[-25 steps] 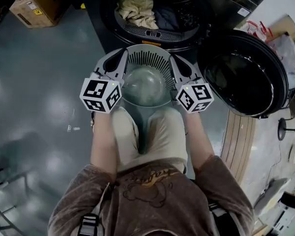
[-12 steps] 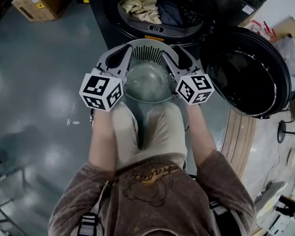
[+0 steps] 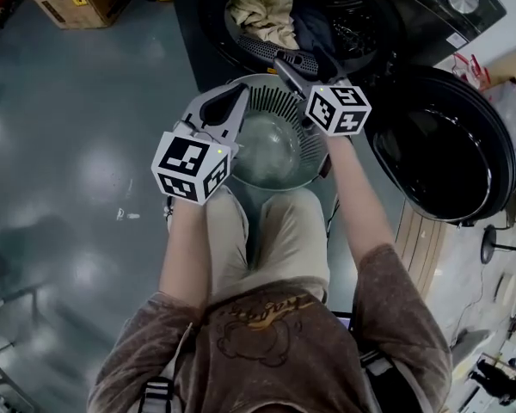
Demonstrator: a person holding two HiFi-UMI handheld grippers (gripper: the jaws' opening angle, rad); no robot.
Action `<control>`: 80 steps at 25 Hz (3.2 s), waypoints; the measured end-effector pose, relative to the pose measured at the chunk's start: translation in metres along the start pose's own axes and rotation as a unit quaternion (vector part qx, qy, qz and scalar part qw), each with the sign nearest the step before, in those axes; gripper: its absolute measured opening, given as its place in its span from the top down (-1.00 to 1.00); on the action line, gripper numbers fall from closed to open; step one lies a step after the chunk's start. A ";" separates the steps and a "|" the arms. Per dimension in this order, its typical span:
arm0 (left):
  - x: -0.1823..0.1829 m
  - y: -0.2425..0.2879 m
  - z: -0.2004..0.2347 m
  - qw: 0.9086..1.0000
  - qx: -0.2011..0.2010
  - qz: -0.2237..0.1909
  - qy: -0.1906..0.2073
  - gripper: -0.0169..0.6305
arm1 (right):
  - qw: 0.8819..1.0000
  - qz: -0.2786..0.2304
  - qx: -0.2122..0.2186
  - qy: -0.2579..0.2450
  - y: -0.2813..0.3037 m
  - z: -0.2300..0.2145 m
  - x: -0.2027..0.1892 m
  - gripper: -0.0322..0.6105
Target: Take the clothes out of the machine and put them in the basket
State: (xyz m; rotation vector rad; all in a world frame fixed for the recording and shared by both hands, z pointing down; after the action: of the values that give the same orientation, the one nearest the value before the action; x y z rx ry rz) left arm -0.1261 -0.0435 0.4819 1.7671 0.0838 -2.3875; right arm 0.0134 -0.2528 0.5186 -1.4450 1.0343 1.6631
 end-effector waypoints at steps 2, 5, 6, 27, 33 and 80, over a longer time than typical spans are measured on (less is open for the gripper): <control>-0.002 0.003 0.004 1.000 -0.001 0.004 -0.004 0.92 | 1.000 0.005 0.001 -0.008 0.023 -0.006 0.001 -0.43; -0.003 0.007 0.013 1.000 -0.004 0.004 -0.022 0.92 | 1.000 0.012 0.001 -0.021 0.059 -0.012 0.000 -0.42; -0.003 0.008 0.016 1.000 -0.005 0.005 -0.028 0.92 | 1.000 0.016 0.000 -0.027 0.070 -0.014 -0.002 -0.40; -0.019 0.024 0.052 0.998 -0.004 0.046 -0.037 0.92 | 0.981 0.126 -0.026 -0.147 0.224 -0.041 -0.035 -0.05; -0.019 0.019 0.055 0.997 -0.008 0.053 -0.046 0.92 | 0.975 0.145 -0.035 -0.167 0.231 -0.041 -0.037 0.35; -0.016 0.016 -0.013 0.998 0.000 0.036 -0.042 0.92 | 0.984 0.102 0.099 -0.106 -0.121 0.081 -0.047 0.87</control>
State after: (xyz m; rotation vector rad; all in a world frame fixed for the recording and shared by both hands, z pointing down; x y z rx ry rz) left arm -0.1069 -0.0555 0.4939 1.6383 0.0092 -2.4057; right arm 0.0919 -0.1266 0.5546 -1.0377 1.2185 1.7576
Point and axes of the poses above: the fingertips, and each gripper's own axes: y forward along the fingers, z to its left, x out of its top, the point moved 10 cm from there along -y, backward along the fingers, and after that the axes turned 10 degrees about -y, right-handed, at the moved point
